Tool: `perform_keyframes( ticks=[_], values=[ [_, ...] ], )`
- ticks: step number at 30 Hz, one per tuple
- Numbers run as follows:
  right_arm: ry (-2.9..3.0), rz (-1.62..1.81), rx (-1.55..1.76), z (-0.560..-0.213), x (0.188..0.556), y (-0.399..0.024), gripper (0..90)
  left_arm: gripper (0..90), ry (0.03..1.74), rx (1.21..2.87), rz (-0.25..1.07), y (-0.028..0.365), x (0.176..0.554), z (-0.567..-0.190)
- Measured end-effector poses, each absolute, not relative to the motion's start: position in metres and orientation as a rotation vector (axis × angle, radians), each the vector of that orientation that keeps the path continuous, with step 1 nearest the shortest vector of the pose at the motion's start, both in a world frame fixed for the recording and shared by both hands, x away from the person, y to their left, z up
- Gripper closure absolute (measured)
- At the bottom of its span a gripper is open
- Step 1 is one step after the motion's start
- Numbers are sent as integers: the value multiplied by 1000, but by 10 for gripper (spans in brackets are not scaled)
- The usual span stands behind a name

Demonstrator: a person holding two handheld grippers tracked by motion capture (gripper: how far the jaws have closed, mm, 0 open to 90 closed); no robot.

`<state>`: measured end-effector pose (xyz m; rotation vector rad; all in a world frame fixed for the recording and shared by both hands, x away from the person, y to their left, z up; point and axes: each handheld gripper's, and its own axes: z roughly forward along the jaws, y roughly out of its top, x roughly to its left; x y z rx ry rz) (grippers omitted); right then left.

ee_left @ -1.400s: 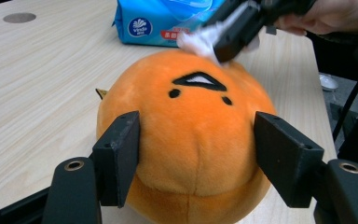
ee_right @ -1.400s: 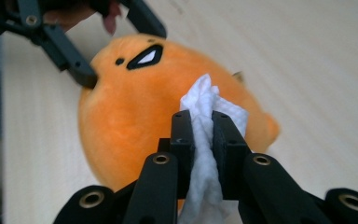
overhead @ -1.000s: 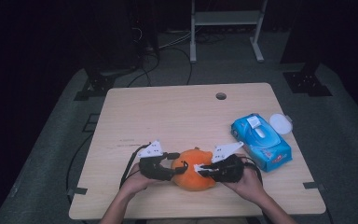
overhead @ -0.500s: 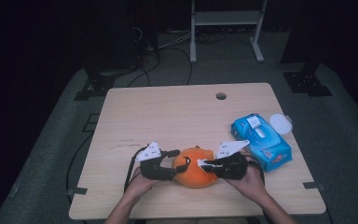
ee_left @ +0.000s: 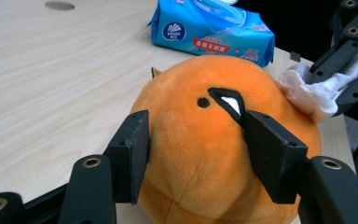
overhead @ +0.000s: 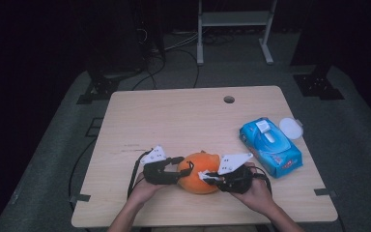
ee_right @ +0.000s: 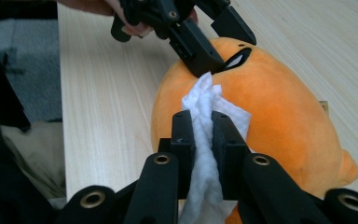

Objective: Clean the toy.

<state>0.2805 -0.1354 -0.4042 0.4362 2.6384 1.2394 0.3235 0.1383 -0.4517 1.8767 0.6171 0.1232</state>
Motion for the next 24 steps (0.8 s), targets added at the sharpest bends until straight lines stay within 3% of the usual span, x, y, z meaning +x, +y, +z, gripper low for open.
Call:
perform_keyframes(
  ticks=[7, 11, 16, 24],
  values=[
    [2617, 1216, 568, -409, 293, -167, 800, 384, 676, 1885, 105, 140, 328, -452],
    [2633, 1239, 515, -407, 286, -160, 799, 358, 720, 1888, 98, 142, 330, -454],
    [2663, 1229, 414, -407, 278, -150, 797, 383, 699, 1886, 105, 146, 332, -456],
    [2632, 1256, 569, -410, 293, -171, 798, 398, 682, 1891, 104, 146, 332, -456]
  ],
)
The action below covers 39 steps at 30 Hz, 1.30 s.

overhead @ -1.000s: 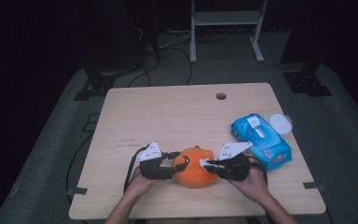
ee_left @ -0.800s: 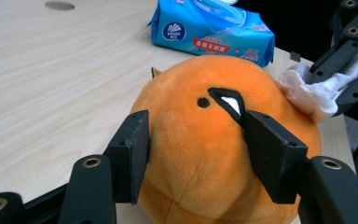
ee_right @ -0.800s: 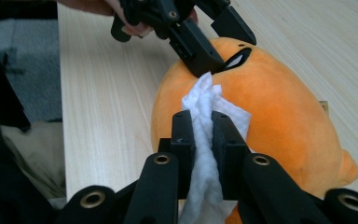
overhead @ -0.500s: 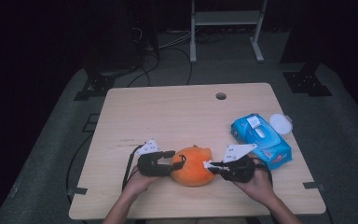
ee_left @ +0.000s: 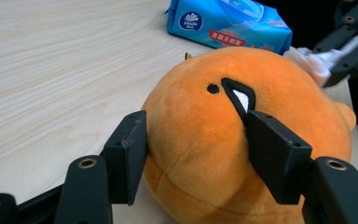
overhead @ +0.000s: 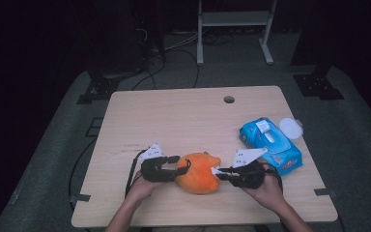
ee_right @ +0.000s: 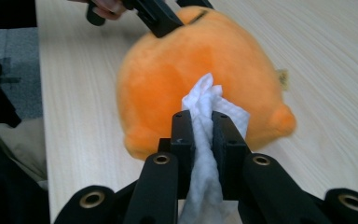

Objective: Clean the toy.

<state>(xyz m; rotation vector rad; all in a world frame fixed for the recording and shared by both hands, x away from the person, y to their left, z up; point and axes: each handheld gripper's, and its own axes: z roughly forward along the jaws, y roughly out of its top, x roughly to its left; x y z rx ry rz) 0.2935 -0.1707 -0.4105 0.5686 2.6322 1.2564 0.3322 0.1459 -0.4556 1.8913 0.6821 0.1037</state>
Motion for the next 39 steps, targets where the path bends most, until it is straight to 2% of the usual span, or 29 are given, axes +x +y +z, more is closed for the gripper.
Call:
perform_keyframes(
  ticks=[6, 10, 13, 16, 22, 26, 30, 34, 39],
  values=[
    [2652, 1282, 470, -407, 285, -147, 798, 415, 630, 1908, 106, 142, 330, -456],
    [2624, 1305, 529, -410, 294, -155, 798, 410, 611, 1908, 78, 143, 330, -455],
    [2609, 1309, 596, -414, 302, -166, 798, 316, 555, 1917, -7, 143, 329, -452],
    [2591, 1306, 639, -415, 304, -172, 798, 284, 488, 1955, 30, 137, 324, -450],
    [2596, 1352, 596, -410, 293, -157, 799, 357, 482, 1970, 89, 129, 323, -451],
    [2612, 1330, 504, -406, 285, -137, 799, 356, 457, 1999, 116, 123, 321, -448],
    [2591, 1282, 501, -406, 286, -140, 799, 218, 460, 1994, 99, 129, 323, -449],
    [2565, 1303, 564, -404, 290, -152, 799, 354, 431, 2003, 130, 119, 320, -450],
    [2619, 1292, 448, -405, 278, -136, 799, 385, 453, 2014, 124, 120, 320, -451]
  ],
)
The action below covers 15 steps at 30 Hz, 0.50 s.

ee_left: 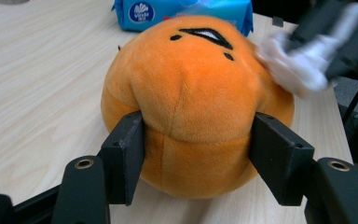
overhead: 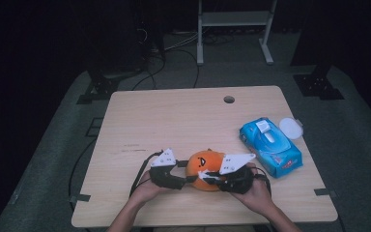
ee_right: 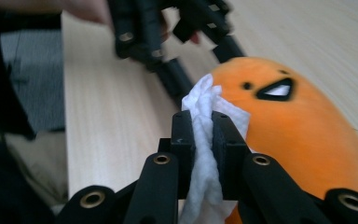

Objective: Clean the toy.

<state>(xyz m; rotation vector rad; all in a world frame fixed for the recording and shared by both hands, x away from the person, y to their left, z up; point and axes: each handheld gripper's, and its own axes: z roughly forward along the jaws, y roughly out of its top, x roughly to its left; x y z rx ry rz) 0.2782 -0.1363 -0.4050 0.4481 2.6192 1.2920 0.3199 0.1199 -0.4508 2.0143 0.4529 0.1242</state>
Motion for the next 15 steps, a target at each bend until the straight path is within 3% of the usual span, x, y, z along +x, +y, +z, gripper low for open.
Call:
perform_keyframes(
  ticks=[3, 7, 11, 15],
  values=[
    [2633, 1237, 391, -404, 274, -133, 799, 384, 457, 2019, 122, 122, 320, -452],
    [2565, 1148, 498, -400, 286, -160, 803, 374, 471, 2008, 110, 123, 322, -454],
    [2572, 1199, 596, -404, 295, -171, 803, 189, 480, 2006, 109, 119, 322, -455],
    [2580, 1201, 568, -404, 291, -161, 803, 303, 453, 2002, 178, 111, 316, -451]
  ],
)
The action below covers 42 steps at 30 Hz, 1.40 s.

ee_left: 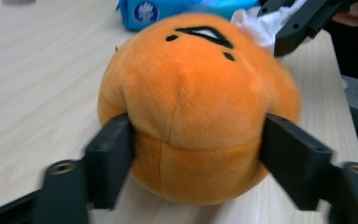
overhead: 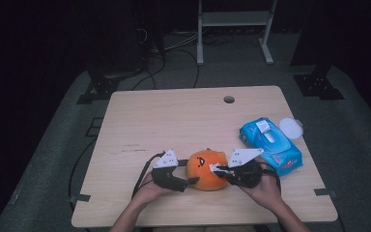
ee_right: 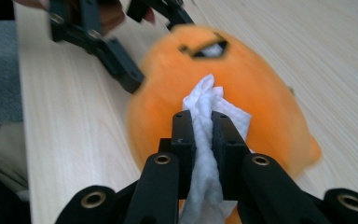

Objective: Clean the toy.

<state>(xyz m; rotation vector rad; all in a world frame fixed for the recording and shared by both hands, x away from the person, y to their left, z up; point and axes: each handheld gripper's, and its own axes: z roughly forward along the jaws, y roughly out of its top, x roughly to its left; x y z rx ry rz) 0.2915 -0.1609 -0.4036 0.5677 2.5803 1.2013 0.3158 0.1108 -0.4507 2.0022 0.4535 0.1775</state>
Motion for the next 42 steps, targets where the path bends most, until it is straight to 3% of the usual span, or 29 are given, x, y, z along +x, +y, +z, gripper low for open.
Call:
perform_keyframes(
  ticks=[6, 12, 14, 17, 19, 24, 34, 39, 40, 42],
  values=[
    [2597, 1281, 460, -395, 282, -137, 802, 351, 351, 2058, 277, 94, 302, -444],
    [2552, 1265, 527, -392, 291, -147, 802, 359, 373, 2049, 230, 99, 306, -447],
    [2540, 1258, 573, -393, 296, -155, 802, 315, 394, 2038, 207, 100, 308, -448],
    [2548, 1277, 613, -397, 299, -160, 803, 171, 456, 2009, 169, 98, 310, -450],
    [2563, 1270, 596, -399, 296, -156, 803, 160, 491, 2010, 169, 93, 310, -451],
    [2604, 1270, 524, -397, 284, -137, 803, 324, 403, 2030, 272, 87, 303, -447],
    [2489, 1202, 565, -385, 293, -146, 805, 340, 333, 2055, 305, 85, 297, -447],
    [2549, 1239, 634, -396, 298, -162, 804, 135, 440, 1972, 198, 85, 304, -448],
    [2549, 1239, 634, -396, 298, -162, 804, 135, 456, 1972, 184, 85, 304, -449],
    [2575, 1219, 608, -396, 292, -157, 804, 217, 422, 1994, 212, 82, 301, -452]
  ],
)
